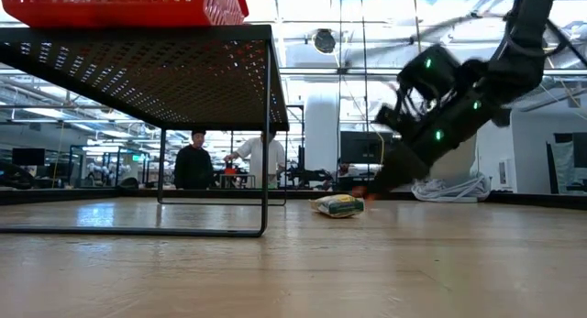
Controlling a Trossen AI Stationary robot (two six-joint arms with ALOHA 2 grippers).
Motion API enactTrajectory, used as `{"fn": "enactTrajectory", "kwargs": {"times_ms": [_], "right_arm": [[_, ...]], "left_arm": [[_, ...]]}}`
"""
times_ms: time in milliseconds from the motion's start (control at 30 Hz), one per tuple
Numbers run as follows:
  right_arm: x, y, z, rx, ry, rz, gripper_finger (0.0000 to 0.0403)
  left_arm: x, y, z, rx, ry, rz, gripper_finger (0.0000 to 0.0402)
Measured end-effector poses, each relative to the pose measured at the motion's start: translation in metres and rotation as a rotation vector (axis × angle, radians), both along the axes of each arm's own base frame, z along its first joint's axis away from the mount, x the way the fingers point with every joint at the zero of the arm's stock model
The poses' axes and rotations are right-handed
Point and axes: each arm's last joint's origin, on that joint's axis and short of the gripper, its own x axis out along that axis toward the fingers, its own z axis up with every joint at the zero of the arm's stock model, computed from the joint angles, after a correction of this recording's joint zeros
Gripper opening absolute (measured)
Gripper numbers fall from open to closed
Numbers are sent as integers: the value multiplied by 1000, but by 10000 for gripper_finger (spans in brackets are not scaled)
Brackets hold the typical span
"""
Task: Pick & Place Office Desk Supplies
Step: Put the orange rubber band into the middle red basket on the shelf
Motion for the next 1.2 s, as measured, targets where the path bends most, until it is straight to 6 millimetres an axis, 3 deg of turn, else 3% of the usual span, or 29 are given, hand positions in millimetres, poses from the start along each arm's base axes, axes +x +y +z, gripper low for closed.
{"fn": "enactTrajectory", "kwargs": {"times_ms": [300, 900, 1200], "right_arm": [[-10, 10, 42, -36, -181, 38, 1], [-27, 46, 91, -87, -520, 236, 1], [-26, 55, 105, -83, -666, 340, 1]], "left_arm": [[1, 4, 1, -10, -8, 19, 249], [5, 27, 3, -93, -58, 138, 241], [36, 19, -10, -29, -105, 0, 241]]}}
